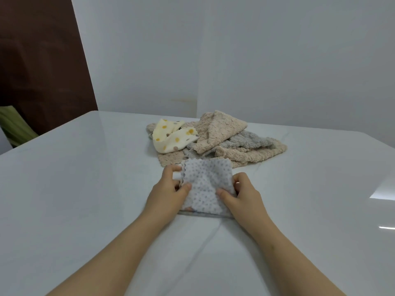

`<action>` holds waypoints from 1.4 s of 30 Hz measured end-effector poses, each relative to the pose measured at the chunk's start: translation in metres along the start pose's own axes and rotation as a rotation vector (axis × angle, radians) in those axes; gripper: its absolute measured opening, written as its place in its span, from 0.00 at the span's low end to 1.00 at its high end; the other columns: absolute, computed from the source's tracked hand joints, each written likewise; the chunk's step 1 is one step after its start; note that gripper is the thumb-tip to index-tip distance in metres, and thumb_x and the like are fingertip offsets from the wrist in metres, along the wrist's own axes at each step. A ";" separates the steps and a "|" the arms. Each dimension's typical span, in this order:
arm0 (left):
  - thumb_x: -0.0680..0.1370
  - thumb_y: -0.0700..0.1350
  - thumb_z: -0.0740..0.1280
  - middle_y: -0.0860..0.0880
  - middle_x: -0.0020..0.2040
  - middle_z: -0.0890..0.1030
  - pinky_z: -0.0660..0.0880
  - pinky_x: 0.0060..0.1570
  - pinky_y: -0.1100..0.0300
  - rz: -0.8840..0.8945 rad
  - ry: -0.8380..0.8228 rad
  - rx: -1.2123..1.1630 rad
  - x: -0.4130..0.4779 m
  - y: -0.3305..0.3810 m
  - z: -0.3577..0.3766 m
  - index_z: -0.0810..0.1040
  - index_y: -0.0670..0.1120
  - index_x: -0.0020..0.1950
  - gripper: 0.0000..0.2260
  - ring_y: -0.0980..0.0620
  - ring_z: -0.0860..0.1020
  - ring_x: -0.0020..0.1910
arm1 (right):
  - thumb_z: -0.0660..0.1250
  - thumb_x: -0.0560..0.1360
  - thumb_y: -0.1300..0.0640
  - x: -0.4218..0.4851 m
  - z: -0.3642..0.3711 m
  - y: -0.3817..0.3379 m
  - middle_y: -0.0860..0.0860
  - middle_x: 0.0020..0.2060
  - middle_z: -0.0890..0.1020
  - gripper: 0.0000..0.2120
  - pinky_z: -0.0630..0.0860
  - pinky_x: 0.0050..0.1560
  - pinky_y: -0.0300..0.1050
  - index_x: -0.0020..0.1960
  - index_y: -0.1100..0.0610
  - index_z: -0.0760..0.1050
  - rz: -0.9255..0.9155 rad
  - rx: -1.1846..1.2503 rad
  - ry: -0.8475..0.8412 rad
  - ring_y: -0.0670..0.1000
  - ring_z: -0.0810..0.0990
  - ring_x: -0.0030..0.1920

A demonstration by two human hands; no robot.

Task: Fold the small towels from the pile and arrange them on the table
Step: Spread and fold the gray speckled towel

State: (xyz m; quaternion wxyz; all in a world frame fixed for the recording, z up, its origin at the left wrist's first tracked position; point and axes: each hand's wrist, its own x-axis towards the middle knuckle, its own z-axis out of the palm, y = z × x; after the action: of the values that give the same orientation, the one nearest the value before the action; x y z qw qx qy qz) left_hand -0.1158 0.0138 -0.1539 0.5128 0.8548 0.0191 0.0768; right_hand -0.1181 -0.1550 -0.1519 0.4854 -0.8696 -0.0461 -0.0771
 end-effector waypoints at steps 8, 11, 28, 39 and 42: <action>0.78 0.40 0.62 0.56 0.47 0.80 0.72 0.50 0.61 -0.030 0.048 -0.176 0.015 -0.009 0.000 0.78 0.58 0.43 0.13 0.58 0.77 0.46 | 0.62 0.76 0.59 0.022 0.008 0.006 0.49 0.43 0.82 0.27 0.78 0.47 0.48 0.56 0.25 0.61 -0.048 0.212 -0.087 0.50 0.81 0.41; 0.77 0.40 0.65 0.58 0.46 0.80 0.72 0.51 0.61 -0.131 0.079 -0.275 0.017 -0.011 -0.002 0.79 0.54 0.42 0.10 0.58 0.77 0.46 | 0.61 0.77 0.61 0.027 0.014 0.008 0.43 0.33 0.75 0.21 0.69 0.37 0.31 0.53 0.33 0.70 -0.047 0.181 -0.118 0.40 0.71 0.31; 0.76 0.36 0.66 0.49 0.57 0.79 0.78 0.50 0.54 -0.453 0.079 -0.210 0.044 0.028 -0.109 0.77 0.55 0.46 0.12 0.45 0.80 0.48 | 0.61 0.76 0.64 0.076 0.035 -0.098 0.40 0.37 0.72 0.10 0.66 0.32 0.28 0.49 0.50 0.75 0.146 0.156 -0.496 0.40 0.69 0.33; 0.77 0.35 0.63 0.51 0.55 0.76 0.71 0.37 0.70 -0.462 0.111 -0.085 0.096 -0.062 -0.265 0.75 0.55 0.48 0.13 0.56 0.75 0.41 | 0.59 0.75 0.65 0.115 0.210 -0.180 0.41 0.37 0.72 0.12 0.66 0.33 0.28 0.50 0.50 0.73 0.174 0.074 -0.587 0.40 0.70 0.33; 0.77 0.34 0.62 0.50 0.56 0.76 0.69 0.35 0.72 -0.472 0.094 -0.043 0.111 -0.089 -0.311 0.74 0.57 0.46 0.16 0.60 0.74 0.39 | 0.59 0.75 0.66 0.118 0.263 -0.205 0.42 0.39 0.72 0.13 0.66 0.34 0.27 0.50 0.49 0.73 0.205 0.083 -0.591 0.39 0.70 0.34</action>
State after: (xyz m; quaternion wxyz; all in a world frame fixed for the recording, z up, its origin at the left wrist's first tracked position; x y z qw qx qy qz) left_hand -0.0492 0.3402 -0.0761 0.5333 0.8110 0.2404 -0.0050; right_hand -0.0101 0.1769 -0.0945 0.4915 -0.8339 -0.1004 0.2302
